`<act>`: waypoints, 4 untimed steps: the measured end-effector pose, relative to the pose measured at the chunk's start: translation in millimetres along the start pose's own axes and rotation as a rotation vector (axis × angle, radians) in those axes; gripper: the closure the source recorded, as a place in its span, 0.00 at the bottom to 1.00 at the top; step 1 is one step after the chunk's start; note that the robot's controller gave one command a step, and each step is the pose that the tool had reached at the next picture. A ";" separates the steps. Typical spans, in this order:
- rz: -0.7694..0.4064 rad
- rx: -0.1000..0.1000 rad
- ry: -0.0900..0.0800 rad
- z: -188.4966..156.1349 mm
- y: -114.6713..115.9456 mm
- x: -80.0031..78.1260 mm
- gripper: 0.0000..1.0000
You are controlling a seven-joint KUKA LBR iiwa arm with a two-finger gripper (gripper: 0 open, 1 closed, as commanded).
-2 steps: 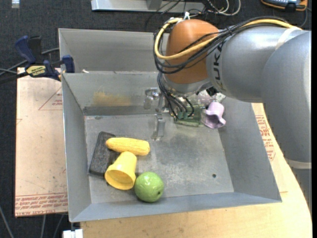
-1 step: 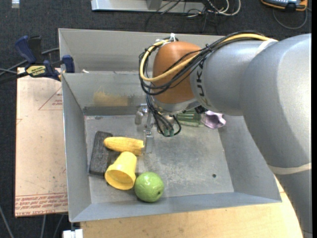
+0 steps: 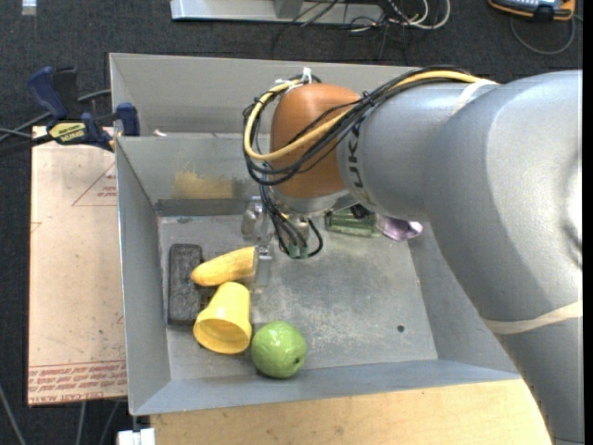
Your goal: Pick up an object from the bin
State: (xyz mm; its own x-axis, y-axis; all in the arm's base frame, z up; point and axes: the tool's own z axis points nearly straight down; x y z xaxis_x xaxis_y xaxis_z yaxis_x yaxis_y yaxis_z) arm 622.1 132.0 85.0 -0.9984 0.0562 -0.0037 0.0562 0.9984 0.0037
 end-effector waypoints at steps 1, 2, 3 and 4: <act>-0.290 -0.001 0.003 15.2 21.8 67.6 1.00; -0.289 0.000 0.003 15.2 21.6 67.5 1.00; -0.287 -0.002 0.001 -110.7 48.4 94.4 1.00; -0.286 -0.002 0.001 -110.6 48.2 94.4 1.00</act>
Offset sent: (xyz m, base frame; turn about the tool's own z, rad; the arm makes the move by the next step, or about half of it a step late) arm 0.0000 0.0000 0.0000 0.0000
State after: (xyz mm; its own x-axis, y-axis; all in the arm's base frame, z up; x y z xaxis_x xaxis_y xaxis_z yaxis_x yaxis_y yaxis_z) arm 530.1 185.1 195.5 -0.9737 -0.2280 -0.0039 -0.2280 0.9736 0.0048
